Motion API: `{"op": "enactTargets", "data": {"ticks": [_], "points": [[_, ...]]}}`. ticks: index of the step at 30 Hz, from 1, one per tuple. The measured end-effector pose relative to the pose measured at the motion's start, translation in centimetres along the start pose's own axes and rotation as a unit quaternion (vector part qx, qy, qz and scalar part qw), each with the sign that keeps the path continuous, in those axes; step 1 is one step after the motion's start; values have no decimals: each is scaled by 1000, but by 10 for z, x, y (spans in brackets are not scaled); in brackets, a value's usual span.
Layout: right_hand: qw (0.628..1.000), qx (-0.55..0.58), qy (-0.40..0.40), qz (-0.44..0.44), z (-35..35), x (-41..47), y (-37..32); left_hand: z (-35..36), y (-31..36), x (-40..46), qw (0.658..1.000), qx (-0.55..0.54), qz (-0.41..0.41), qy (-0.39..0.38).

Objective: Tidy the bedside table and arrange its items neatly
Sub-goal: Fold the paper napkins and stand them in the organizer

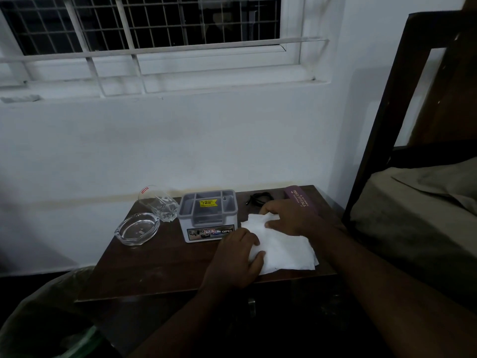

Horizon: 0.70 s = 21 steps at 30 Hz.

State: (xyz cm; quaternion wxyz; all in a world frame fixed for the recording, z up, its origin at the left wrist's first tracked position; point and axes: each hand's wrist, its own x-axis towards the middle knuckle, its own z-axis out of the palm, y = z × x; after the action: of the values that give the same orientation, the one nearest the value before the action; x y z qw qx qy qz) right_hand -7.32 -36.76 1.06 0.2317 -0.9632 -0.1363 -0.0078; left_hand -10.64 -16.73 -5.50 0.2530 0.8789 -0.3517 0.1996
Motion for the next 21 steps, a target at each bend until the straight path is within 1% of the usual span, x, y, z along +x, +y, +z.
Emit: {"op": "enactTargets", "data": {"ticks": [4,6,10,13,18,21], "points": [[1000,10,-21,-2,0,-3,2,-3,1,0,1000,-12,-4,12],[1000,11,-16,-8,-3,-3,3,-5,3,0,1000,-18,-18,19],[997,69,4,-23,-10,-4,8,-6,2,0,998,-30,-47,22],[995,90,14,-31,-10,-5,8,-4,1,1,997,-33,-67,25],[997,76,10,-11,-12,-7,9,-2,-2,-1,994,-45,-94,20],[999,43,15,15,-13,-10,14,-1,-1,-1,994,-43,-102,21]]}}
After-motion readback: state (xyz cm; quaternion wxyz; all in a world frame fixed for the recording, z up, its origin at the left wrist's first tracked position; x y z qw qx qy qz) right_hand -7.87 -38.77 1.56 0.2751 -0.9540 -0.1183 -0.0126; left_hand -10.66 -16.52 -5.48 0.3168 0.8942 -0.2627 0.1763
